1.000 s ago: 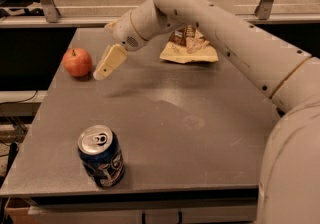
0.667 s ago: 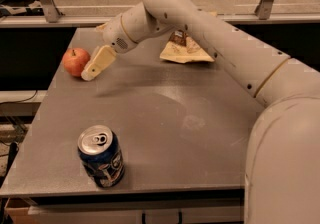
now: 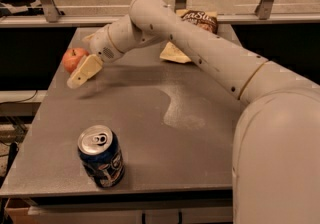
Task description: Pick apple
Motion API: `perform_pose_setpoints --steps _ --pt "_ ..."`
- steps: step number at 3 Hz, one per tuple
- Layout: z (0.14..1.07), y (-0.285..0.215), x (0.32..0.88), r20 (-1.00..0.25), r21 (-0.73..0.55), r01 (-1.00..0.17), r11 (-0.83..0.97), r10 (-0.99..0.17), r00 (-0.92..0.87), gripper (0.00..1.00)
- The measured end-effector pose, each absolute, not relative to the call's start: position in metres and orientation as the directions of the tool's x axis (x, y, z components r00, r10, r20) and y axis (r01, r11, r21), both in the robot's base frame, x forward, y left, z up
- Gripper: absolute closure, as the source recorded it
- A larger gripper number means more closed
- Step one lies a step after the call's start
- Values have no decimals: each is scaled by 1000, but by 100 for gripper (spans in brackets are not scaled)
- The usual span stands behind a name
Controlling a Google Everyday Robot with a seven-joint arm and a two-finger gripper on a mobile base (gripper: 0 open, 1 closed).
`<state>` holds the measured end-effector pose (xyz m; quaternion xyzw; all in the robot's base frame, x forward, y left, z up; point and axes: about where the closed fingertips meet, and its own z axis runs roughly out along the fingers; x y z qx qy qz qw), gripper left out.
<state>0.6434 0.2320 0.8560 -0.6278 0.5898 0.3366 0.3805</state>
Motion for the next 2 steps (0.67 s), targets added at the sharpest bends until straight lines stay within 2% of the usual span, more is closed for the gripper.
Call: perform_pose_setpoints --steps 1,2 --pt "846 241 642 -880 -67 -998 -10 -471 64 18" --pt "848 243 642 -890 -69 -998 -2 -451 63 41"
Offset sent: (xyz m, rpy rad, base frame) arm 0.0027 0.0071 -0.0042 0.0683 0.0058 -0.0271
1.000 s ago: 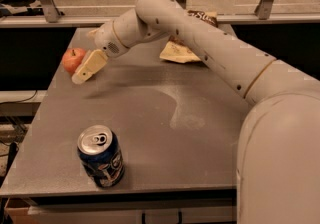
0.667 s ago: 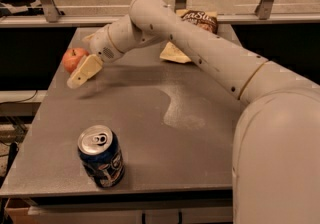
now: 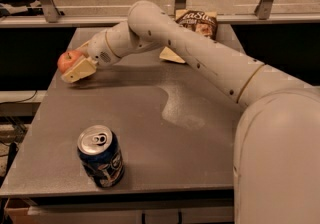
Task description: Pick apple
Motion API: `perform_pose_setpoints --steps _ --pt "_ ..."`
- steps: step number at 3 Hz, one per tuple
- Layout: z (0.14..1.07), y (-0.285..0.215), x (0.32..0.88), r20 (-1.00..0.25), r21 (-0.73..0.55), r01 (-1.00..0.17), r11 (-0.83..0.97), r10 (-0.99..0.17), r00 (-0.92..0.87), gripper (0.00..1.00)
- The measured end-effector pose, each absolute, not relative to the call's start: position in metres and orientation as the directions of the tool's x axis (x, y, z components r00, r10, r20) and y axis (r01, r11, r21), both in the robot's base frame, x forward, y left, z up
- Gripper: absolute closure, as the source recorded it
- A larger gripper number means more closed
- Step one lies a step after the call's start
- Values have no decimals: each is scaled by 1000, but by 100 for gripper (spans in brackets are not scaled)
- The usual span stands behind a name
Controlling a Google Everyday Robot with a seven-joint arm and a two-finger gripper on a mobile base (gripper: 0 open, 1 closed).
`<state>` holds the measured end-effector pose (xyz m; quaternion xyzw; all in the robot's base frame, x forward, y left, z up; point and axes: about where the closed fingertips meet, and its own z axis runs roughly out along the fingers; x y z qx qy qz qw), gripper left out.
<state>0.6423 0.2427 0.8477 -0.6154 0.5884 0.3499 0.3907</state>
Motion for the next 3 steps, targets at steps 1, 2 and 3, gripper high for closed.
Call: perform_pose_setpoints --steps 1,2,3 --pt "859 237 643 -905 -84 -996 10 -419 72 64" --pt "883 216 635 -931 -103 -995 19 -353 90 87" --pt "917 175 622 -947 -147 -989 9 -289 139 100"
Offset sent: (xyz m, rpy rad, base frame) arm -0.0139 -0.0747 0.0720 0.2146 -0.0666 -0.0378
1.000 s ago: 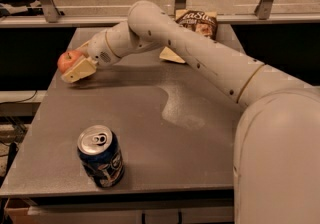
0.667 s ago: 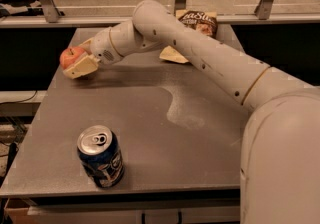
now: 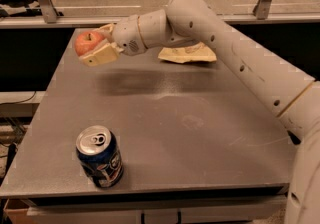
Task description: Pick apple
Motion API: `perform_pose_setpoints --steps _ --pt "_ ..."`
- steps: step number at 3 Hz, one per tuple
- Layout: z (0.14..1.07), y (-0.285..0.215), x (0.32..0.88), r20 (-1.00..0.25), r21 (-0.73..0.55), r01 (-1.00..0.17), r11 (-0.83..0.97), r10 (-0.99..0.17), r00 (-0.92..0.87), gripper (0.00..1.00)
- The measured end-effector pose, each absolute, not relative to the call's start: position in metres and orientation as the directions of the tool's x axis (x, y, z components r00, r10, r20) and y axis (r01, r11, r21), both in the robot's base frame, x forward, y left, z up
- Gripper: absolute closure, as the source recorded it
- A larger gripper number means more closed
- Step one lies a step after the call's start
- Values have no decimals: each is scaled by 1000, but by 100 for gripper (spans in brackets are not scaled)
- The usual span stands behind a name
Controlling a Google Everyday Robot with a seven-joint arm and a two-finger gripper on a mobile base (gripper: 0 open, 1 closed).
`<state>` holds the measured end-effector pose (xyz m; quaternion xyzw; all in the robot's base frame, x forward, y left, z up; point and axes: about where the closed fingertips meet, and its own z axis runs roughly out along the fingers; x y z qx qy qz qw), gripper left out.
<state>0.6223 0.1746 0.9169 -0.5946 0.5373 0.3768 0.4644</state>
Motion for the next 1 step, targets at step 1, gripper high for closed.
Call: perform_pose_setpoints --steps 1 --pt "918 165 620 -947 -154 -988 7 -287 146 100"
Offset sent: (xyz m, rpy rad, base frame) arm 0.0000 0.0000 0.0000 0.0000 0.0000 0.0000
